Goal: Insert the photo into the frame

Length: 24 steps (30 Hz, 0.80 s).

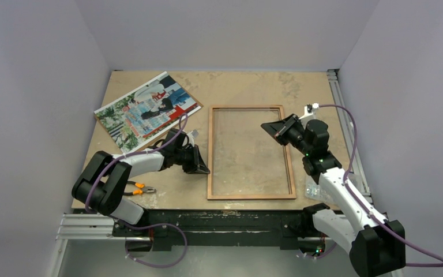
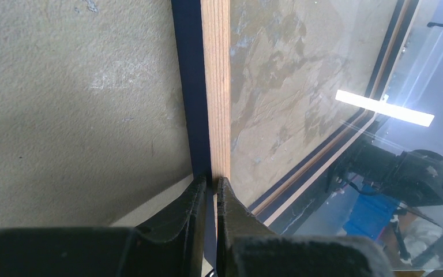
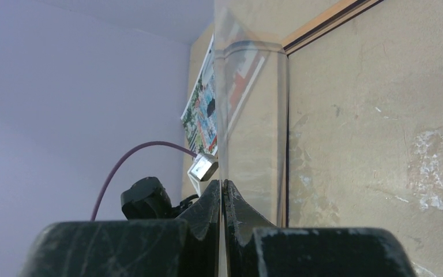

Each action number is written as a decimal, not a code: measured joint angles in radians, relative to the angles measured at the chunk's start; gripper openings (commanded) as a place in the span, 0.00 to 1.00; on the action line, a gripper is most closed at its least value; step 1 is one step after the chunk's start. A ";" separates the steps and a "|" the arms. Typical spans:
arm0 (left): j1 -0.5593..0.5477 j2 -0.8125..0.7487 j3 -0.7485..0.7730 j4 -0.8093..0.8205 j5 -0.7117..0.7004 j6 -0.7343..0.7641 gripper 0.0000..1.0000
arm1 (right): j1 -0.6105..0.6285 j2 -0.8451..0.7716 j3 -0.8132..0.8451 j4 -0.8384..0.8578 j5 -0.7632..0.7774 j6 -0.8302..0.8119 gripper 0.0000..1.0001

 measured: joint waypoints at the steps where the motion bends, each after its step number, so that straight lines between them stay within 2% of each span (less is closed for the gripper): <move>1: 0.000 0.001 0.000 0.001 0.001 0.000 0.02 | 0.000 -0.002 0.000 -0.001 -0.001 0.000 0.00; 24: 0.005 0.006 -0.003 0.010 0.013 0.000 0.02 | 0.000 -0.013 0.000 0.049 -0.032 -0.012 0.00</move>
